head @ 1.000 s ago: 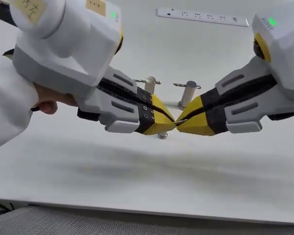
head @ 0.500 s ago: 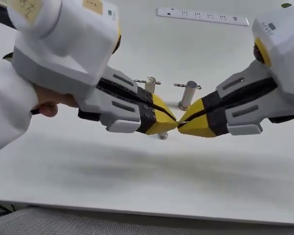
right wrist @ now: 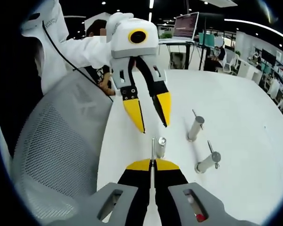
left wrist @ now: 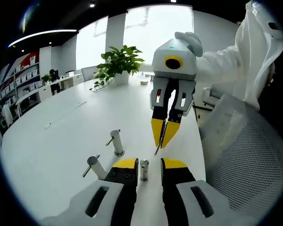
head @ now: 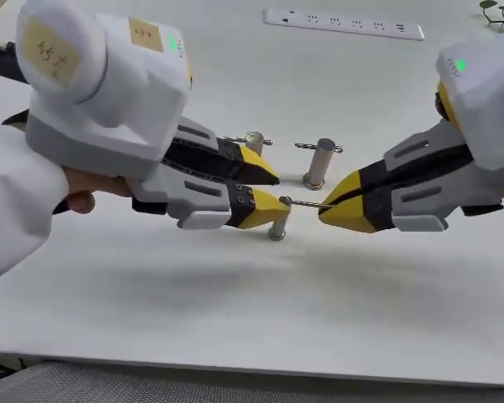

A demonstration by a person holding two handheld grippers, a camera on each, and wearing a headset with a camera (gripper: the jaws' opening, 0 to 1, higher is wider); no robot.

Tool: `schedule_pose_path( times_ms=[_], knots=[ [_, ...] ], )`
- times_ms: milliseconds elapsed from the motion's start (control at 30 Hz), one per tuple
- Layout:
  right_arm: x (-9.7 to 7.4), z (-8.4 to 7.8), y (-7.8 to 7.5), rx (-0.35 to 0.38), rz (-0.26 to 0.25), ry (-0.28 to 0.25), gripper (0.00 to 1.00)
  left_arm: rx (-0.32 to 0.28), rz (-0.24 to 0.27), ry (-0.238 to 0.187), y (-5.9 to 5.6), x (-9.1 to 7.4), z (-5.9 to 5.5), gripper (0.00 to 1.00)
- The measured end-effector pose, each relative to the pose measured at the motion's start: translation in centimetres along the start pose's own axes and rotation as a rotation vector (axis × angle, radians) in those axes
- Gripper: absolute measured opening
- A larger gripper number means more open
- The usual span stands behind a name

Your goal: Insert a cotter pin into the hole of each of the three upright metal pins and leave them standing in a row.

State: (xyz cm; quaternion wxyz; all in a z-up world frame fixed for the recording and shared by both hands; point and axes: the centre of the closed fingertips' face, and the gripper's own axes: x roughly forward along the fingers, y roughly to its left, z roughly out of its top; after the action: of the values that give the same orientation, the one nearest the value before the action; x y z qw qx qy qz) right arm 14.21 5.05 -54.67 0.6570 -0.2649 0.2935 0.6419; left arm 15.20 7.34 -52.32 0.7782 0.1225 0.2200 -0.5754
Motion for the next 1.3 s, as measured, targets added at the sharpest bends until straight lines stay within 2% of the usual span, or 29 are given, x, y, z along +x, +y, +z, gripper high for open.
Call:
schedule_pose_path(
  times_ms=[67, 267, 367, 467, 867, 1167, 1300],
  knots=[
    [0.2, -0.5, -0.2, 0.034, -0.002, 0.003, 0.00, -0.007, 0.009, 0.009, 0.3, 0.2, -0.4, 0.17],
    [0.5, -1.2, -0.9, 0.057, -0.009, 0.006, 0.00, -0.003, 0.011, 0.043, 0.2, 1.2, -1.1, 0.15],
    [0.7, -1.6, -1.3, 0.061, -0.012, 0.006, 0.00, 0.007, 0.006, 0.091, 0.0, 1.9, -1.8, 0.13],
    [0.9, -1.9, -1.4, 0.059, -0.005, 0.007, 0.00, 0.010, 0.002, 0.103, 0.0, 2.3, -2.0, 0.14],
    [1.3, -1.6, -1.3, 0.061, 0.010, -0.010, 0.00, 0.032, -0.012, 0.106, 0.7, 2.7, -1.9, 0.06],
    [1.9, -1.0, -1.1, 0.063, 0.018, -0.022, 0.00, -0.003, -0.025, 0.109, 0.6, 2.5, -2.0, 0.06],
    [2.3, -0.9, -1.2, 0.065, 0.017, -0.030, 0.00, -0.001, -0.032, 0.110, 0.6, 2.3, -2.1, 0.05]
  ],
)
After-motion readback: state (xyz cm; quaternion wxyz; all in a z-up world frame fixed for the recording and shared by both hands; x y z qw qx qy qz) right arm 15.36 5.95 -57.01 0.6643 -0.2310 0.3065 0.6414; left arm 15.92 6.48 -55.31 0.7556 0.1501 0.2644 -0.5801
